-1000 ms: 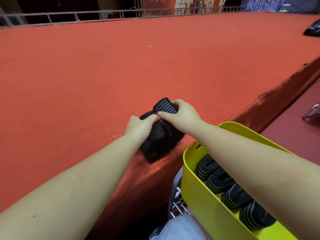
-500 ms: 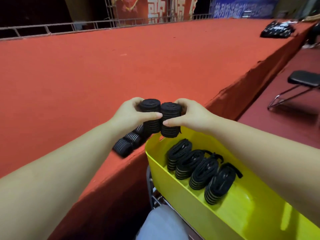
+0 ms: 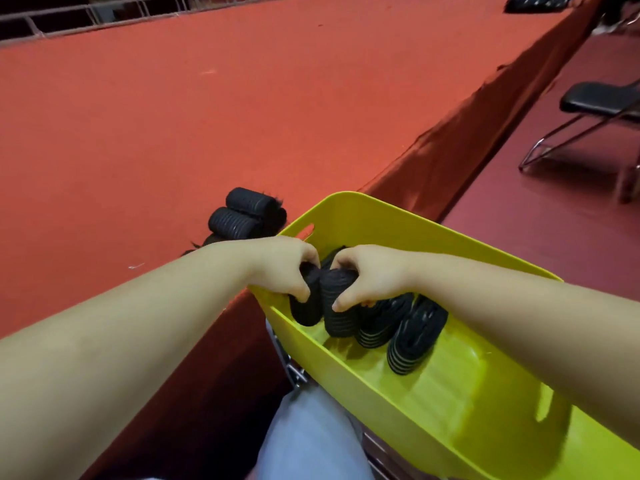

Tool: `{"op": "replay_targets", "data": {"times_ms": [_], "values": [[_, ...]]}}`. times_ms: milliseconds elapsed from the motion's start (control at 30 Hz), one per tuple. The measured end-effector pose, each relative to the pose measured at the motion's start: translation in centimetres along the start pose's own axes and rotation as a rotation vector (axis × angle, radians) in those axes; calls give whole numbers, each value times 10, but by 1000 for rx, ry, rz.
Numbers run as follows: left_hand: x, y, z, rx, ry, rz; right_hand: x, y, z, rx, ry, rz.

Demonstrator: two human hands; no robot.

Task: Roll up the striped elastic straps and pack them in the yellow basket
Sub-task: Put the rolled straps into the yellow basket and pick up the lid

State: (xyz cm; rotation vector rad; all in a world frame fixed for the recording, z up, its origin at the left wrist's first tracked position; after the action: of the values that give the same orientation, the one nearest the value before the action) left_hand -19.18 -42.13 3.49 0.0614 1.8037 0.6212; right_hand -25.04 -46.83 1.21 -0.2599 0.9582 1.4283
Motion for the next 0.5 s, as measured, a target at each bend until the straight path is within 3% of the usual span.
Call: {"op": "replay_targets", "data": {"times_ms": [300, 500], "values": [[69, -21, -4, 45, -329, 362, 25, -20, -18, 71, -4, 125], [84, -26, 2, 88, -545, 504, 26, -20, -19, 105, -39, 94]]}}
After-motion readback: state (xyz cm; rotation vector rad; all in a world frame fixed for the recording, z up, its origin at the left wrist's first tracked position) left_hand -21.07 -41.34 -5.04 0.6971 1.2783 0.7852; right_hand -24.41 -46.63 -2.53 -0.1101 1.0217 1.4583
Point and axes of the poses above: each hand's wrist, its own y-axis away from the middle knuckle, its own x-axis out of the palm, z = x × y, the point moved 10 cm from there along -y, towards the middle knuckle
